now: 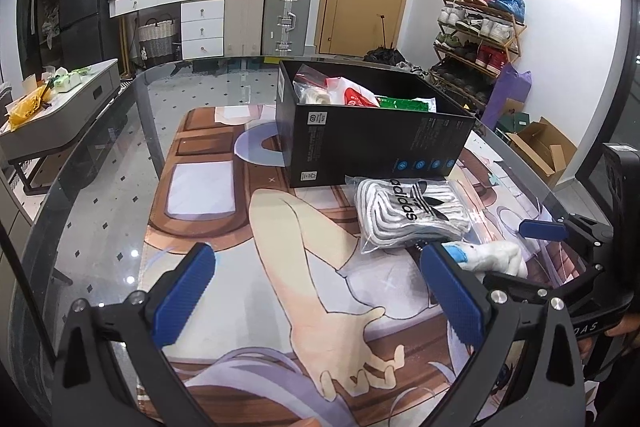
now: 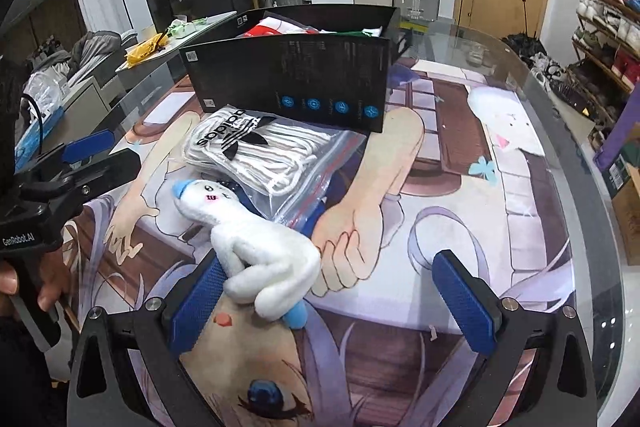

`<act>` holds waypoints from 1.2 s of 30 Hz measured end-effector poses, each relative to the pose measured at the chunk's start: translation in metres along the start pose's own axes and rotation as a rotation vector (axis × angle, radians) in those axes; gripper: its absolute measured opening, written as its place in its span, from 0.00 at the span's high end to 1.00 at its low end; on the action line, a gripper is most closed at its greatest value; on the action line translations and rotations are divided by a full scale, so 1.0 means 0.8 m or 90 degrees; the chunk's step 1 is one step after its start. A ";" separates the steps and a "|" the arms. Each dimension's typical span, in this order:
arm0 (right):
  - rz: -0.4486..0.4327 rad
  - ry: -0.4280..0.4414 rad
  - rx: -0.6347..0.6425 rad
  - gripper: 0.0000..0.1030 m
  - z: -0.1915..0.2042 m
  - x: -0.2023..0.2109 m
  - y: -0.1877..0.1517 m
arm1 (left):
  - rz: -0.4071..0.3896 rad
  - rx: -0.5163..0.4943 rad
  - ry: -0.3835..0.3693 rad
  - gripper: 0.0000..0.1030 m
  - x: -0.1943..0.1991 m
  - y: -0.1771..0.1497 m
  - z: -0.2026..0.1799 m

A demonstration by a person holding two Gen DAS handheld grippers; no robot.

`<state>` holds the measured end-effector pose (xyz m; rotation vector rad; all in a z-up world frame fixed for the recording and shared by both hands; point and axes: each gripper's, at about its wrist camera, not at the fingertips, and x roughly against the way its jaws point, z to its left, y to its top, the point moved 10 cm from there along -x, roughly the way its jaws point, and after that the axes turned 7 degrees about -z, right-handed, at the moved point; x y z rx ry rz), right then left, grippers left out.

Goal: Organize soft objects
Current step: 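Move both tools back toward the adidas laces bag and white plush toy, then grasp the white plush toy with the right tool while the left tool grasps the adidas laces bag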

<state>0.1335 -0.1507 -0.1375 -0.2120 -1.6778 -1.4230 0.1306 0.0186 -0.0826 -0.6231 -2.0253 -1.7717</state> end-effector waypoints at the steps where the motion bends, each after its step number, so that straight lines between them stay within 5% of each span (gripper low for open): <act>1: -0.001 0.002 0.000 0.01 0.000 0.001 0.000 | 0.000 0.000 0.000 0.00 0.000 0.000 0.000; 8: -0.010 0.025 0.014 0.02 0.021 0.003 0.001 | 0.001 0.002 0.000 0.00 0.000 -0.001 0.000; 25: -0.029 0.036 0.074 0.57 0.043 0.017 -0.001 | 0.002 0.002 -0.001 0.00 -0.001 -0.002 -0.002; 36: -0.079 0.047 0.036 0.58 0.014 0.051 0.007 | 0.013 -0.003 0.003 0.00 -0.005 -0.008 -0.006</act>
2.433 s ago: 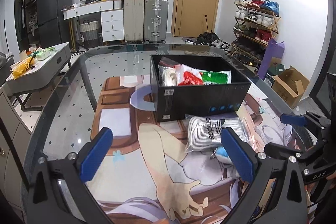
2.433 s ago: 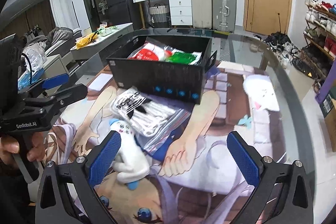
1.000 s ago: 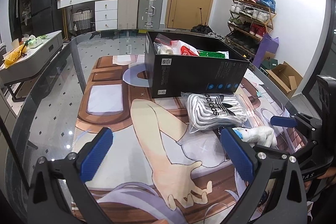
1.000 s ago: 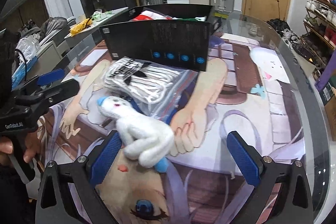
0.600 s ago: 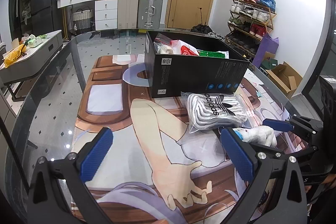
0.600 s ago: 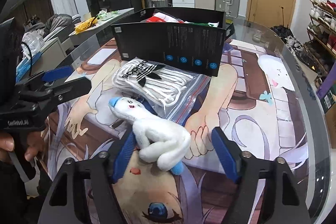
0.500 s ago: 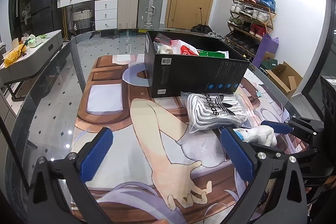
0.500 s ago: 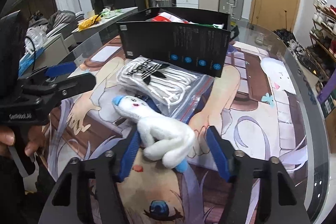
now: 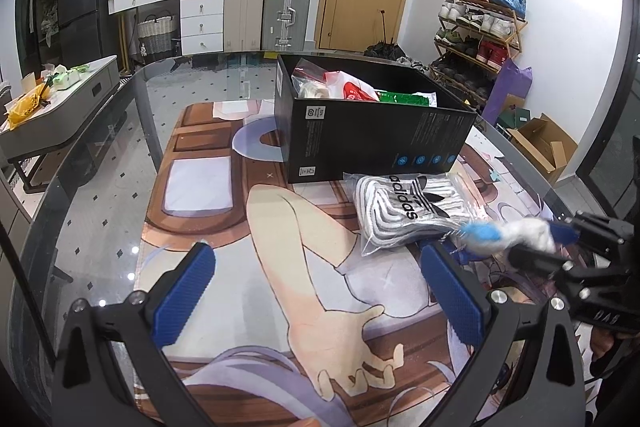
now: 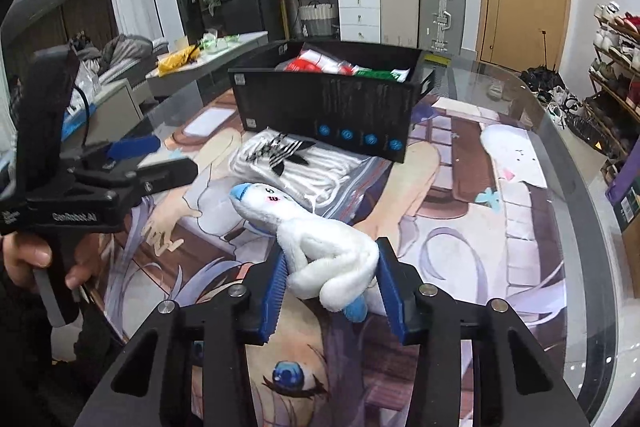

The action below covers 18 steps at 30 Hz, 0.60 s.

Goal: Organize soft objects
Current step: 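Grasp the white plush toy with the right tool while the left tool grasps the adidas laces bag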

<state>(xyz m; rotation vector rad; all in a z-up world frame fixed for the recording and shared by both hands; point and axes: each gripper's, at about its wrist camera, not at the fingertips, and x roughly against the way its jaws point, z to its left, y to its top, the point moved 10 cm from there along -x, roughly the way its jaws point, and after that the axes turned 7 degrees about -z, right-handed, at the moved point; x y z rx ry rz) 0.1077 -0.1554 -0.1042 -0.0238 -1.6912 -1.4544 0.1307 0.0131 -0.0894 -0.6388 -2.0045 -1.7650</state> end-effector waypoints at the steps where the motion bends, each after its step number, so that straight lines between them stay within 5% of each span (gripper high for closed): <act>1: -0.009 -0.004 -0.006 0.58 -0.005 0.005 0.003 | 0.005 -0.003 0.001 0.00 -0.001 -0.001 -0.001; 6: -0.034 -0.019 -0.030 0.58 -0.025 0.020 0.014 | 0.025 -0.028 0.016 0.00 -0.007 -0.004 -0.008; 18: -0.063 -0.060 -0.080 0.58 -0.069 0.037 0.023 | 0.068 -0.016 -0.036 0.00 -0.032 -0.001 -0.057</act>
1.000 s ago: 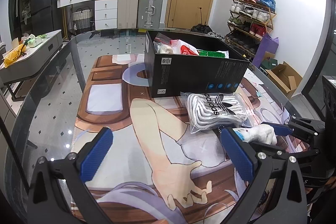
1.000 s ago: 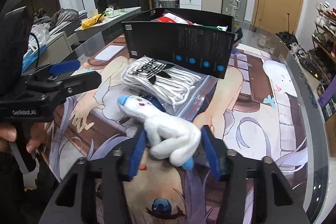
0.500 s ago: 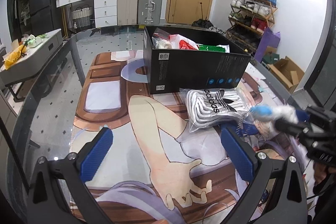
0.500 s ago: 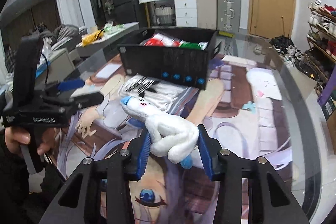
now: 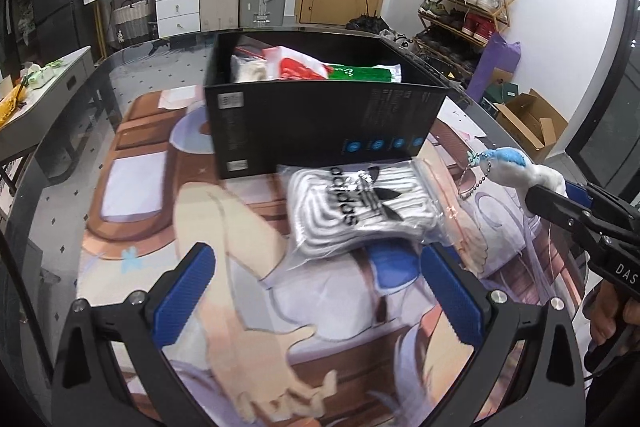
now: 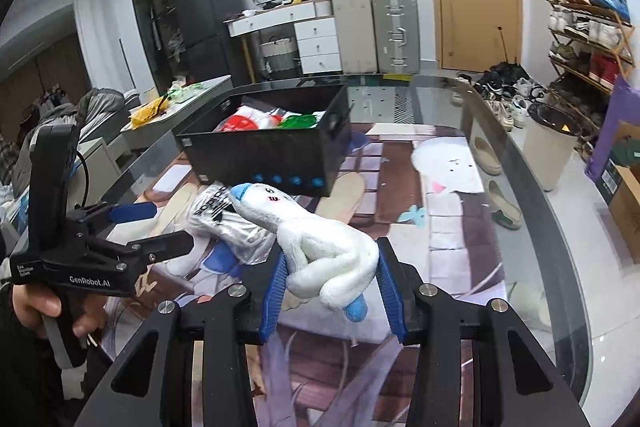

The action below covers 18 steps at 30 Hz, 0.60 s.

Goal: Organize soft objects
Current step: 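Grasp the white plush toy with the right tool while the left tool grasps the adidas laces bag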

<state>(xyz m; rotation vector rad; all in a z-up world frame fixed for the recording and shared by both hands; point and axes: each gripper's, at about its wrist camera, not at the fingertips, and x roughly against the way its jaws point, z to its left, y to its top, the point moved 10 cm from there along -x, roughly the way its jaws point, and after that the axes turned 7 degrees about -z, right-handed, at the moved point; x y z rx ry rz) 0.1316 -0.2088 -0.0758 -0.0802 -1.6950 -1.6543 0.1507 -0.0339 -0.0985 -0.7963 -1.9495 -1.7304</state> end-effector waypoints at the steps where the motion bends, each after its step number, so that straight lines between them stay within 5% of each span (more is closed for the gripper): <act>1: -0.002 -0.005 0.000 0.58 -0.003 0.000 0.001 | 0.002 0.001 -0.002 0.00 -0.003 0.002 -0.003; 11: -0.007 -0.028 -0.025 0.58 -0.028 0.000 0.004 | 0.018 -0.011 -0.019 0.00 -0.030 0.019 -0.041; 18: -0.004 -0.037 -0.044 0.58 -0.044 -0.001 0.002 | 0.049 -0.068 0.023 0.00 -0.056 0.021 -0.059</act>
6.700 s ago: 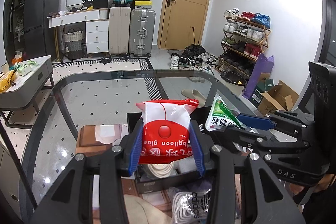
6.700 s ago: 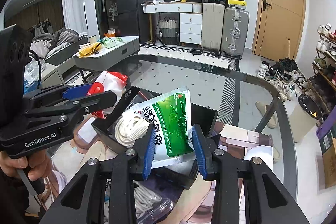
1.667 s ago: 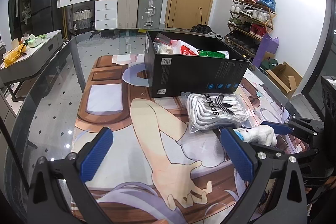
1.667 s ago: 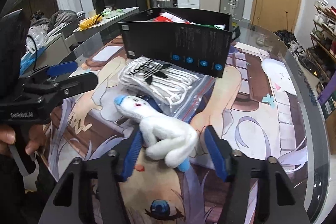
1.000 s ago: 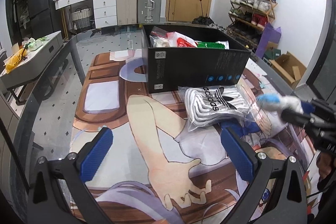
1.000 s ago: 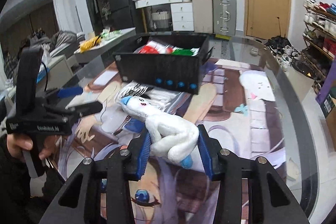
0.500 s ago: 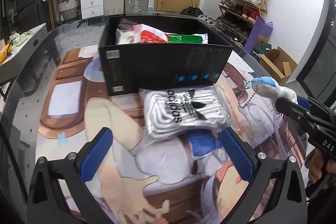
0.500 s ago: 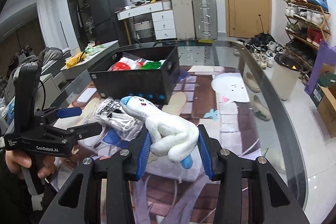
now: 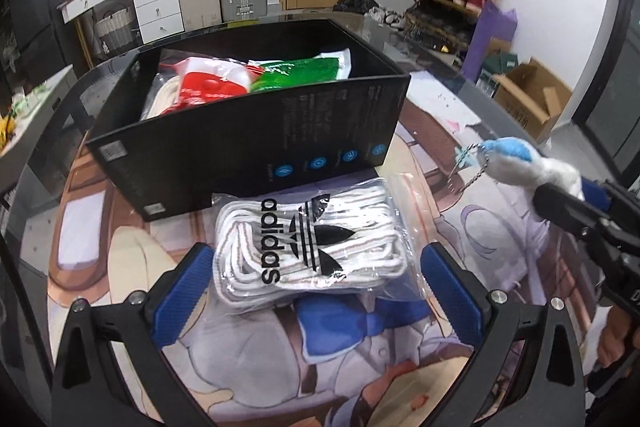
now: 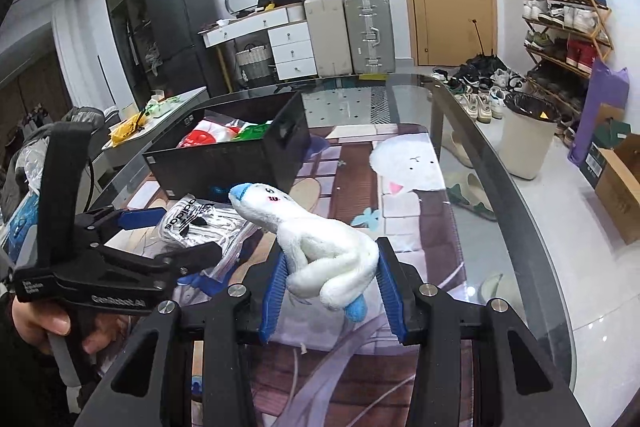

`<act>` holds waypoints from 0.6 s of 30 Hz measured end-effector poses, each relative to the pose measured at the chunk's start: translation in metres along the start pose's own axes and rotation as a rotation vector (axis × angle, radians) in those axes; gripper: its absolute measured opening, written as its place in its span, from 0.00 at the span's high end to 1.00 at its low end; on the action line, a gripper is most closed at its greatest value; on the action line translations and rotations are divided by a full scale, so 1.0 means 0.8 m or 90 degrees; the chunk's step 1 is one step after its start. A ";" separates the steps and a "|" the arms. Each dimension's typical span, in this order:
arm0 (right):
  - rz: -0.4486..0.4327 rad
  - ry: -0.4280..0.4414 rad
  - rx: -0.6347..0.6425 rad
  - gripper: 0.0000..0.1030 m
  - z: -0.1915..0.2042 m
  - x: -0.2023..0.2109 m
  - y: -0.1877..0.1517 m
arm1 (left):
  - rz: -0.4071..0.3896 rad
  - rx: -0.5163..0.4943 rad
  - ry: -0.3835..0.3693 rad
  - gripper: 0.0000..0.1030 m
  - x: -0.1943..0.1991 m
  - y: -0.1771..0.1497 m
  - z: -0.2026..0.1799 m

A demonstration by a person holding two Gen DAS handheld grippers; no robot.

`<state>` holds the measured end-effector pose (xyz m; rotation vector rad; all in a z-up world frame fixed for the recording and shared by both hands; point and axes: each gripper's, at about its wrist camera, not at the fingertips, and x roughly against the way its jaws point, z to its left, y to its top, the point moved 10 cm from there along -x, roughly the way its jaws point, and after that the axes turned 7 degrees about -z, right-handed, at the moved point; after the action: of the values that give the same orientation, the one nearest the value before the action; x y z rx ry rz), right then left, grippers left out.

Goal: Organize soft objects
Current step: 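Grasp the white plush toy with the right tool while the left tool grasps the adidas laces bag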

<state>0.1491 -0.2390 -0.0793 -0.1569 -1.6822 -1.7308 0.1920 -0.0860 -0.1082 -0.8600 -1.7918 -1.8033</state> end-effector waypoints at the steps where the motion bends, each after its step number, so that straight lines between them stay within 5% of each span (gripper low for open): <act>1: 0.001 -0.002 -0.002 0.58 -0.002 -0.001 0.000 | 0.005 -0.003 0.004 0.00 -0.003 0.000 -0.001; 11: 0.008 -0.001 -0.009 0.58 -0.009 -0.006 -0.003 | 0.034 0.016 -0.001 0.02 -0.019 -0.002 0.002; 18: 0.006 -0.002 -0.005 0.58 -0.005 -0.004 -0.002 | 0.016 -0.003 -0.028 0.19 -0.013 0.000 -0.009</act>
<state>0.1517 -0.2417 -0.0830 -0.1705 -1.6757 -1.7312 0.1986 -0.0941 -0.1149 -0.9271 -1.7967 -1.7856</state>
